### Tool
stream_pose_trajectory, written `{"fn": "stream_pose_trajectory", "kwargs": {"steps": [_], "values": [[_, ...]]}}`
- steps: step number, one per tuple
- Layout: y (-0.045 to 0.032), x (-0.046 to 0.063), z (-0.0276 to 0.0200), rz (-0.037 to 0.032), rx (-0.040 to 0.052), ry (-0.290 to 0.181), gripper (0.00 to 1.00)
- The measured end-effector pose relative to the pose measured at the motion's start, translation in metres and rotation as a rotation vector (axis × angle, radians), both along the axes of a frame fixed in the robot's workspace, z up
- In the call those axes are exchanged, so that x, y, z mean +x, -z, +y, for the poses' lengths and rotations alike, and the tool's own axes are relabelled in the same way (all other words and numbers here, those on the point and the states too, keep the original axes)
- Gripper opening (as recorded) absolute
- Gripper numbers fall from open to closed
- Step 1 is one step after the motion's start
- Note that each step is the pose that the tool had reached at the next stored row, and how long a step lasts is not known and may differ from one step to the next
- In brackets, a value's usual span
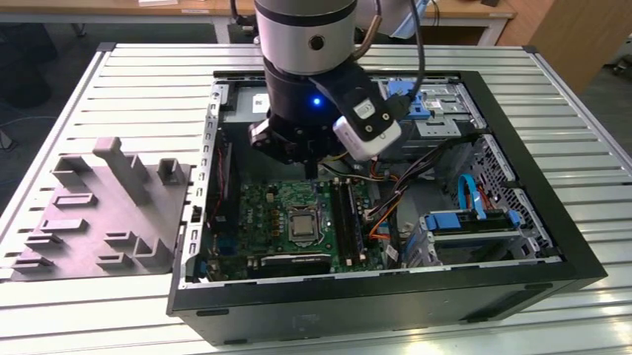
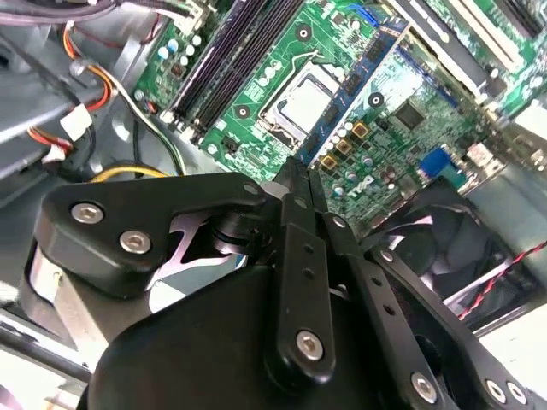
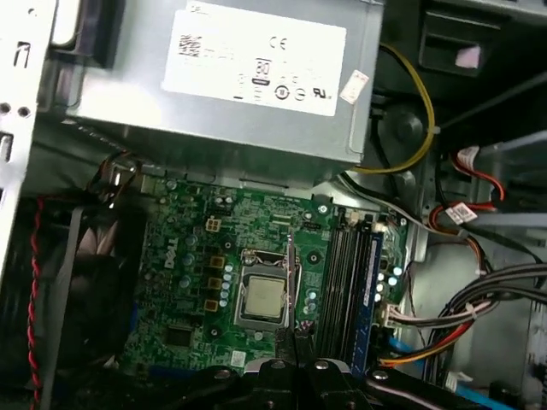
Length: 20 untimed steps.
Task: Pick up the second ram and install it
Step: 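Insert the second ram into the second slot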
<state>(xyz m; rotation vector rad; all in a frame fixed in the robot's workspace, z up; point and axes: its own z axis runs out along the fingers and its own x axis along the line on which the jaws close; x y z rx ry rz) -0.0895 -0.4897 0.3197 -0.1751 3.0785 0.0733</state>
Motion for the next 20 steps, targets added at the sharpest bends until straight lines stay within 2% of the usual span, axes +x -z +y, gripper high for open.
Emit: {"fn": "stream_pose_trajectory", "kwargs": {"steps": [4, 12, 20], "values": [[0.0007, 0.000, 0.0000, 0.0001, -0.0001, 0.062, 0.11], [0.0019, 0.003, 0.0000, -0.0001, 0.0003, 0.062, 0.11], [0.0058, 0.017, 0.0005, 0.0000, 0.0001, 0.061, 0.11]]}}
